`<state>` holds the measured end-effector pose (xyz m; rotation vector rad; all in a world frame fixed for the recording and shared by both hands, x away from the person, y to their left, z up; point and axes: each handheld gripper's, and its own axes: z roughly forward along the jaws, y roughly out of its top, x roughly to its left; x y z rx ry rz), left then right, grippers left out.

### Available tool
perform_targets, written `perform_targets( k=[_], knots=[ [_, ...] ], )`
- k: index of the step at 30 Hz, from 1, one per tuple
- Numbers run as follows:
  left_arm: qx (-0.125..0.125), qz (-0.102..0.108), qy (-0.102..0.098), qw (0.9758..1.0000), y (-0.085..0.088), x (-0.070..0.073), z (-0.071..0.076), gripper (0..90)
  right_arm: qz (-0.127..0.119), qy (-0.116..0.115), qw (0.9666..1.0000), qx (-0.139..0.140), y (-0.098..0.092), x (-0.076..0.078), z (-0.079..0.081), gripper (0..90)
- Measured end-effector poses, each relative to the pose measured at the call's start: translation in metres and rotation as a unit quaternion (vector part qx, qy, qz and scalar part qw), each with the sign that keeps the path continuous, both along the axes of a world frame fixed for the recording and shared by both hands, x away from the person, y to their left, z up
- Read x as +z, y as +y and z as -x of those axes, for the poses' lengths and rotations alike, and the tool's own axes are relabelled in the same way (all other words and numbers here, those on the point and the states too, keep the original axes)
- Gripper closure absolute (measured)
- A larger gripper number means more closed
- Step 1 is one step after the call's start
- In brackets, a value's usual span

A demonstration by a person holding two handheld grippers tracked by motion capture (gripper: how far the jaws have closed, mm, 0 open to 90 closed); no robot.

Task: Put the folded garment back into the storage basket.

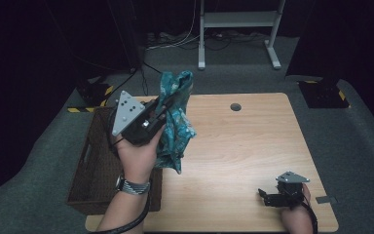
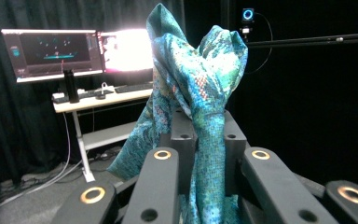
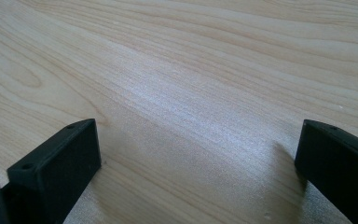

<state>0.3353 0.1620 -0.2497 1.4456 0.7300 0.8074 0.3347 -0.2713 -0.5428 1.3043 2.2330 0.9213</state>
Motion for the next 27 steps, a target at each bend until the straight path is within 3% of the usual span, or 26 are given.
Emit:
perform_targets(
  k=[14,27],
  knots=[
    [0.031,0.000,0.013,0.9994,0.058,-0.009,-0.002,81.0,0.000,0.002,1.0000,-0.003,0.000,0.000,-0.001,0.2],
    [0.062,0.004,0.032,0.9976,0.095,-0.030,-0.003,81.0,0.000,0.001,1.0000,-0.007,0.000,0.000,-0.001,0.2]
  ],
)
